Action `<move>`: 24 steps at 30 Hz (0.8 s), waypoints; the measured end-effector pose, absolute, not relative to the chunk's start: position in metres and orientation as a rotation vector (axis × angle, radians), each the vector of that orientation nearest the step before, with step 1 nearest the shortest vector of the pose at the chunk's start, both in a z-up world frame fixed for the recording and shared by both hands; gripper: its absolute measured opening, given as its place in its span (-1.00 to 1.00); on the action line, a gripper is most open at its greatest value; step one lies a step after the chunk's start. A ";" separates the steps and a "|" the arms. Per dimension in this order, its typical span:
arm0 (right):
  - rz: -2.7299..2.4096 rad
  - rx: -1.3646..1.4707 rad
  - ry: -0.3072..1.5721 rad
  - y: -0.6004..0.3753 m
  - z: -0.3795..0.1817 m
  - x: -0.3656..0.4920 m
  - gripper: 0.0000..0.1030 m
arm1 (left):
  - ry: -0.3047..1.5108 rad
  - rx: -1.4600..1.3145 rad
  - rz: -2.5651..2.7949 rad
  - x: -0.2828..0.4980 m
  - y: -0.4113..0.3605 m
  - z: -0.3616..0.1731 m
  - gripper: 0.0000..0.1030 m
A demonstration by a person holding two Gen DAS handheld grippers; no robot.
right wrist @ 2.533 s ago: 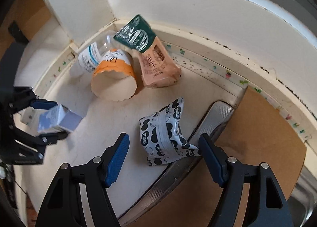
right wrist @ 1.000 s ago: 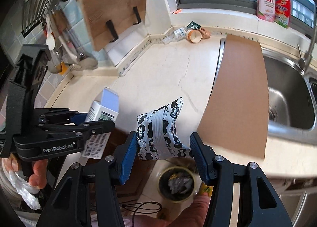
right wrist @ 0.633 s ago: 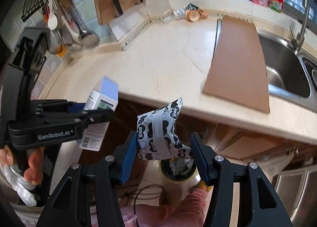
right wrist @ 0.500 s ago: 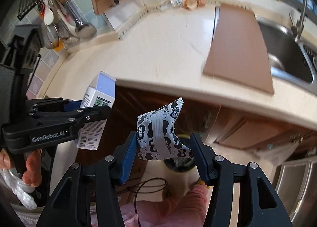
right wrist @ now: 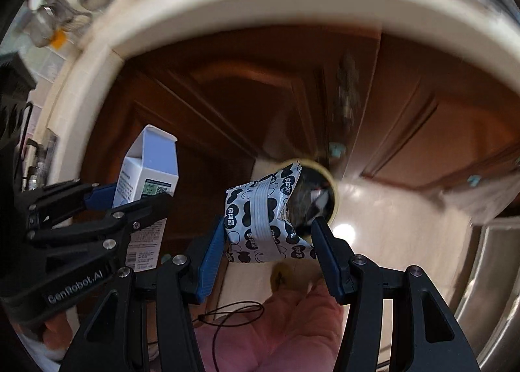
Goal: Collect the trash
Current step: 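Carry the milk carton and snack packet down over the floor bin, then open both tools over the bin to drop the carton and packet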
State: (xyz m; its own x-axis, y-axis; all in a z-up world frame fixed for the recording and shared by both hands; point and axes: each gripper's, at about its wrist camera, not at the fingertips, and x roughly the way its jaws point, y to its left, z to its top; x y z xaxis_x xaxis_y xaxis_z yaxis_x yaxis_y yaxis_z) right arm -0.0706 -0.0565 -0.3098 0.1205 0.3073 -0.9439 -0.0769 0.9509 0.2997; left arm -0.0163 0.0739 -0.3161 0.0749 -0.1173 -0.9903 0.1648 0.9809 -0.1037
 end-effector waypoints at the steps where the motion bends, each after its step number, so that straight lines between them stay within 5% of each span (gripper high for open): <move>1: 0.281 0.201 1.442 -0.056 -0.324 -0.071 0.05 | 1.491 0.028 -0.200 -0.019 0.073 -0.330 -0.39; 13: 0.243 0.238 1.605 -0.051 -0.520 -0.072 0.06 | 1.559 -0.098 -0.104 -0.008 0.094 -0.523 -0.38; 21: 0.197 0.191 1.579 -0.055 -0.597 -0.050 0.06 | 1.566 -0.083 -0.090 0.014 0.107 -0.583 -0.38; 24: 0.195 0.145 1.547 -0.055 -0.609 -0.045 0.07 | 1.566 -0.051 -0.108 0.022 0.105 -0.588 -0.09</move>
State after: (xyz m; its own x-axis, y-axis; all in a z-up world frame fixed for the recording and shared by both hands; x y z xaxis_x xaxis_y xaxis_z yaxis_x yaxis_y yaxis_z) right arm -0.0447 -0.0554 -0.6095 0.0138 0.2156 -0.9764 -0.0330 0.9760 0.2151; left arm 0.0224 0.1048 -0.5878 0.0012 -0.1011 -0.9949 0.0360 0.9942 -0.1010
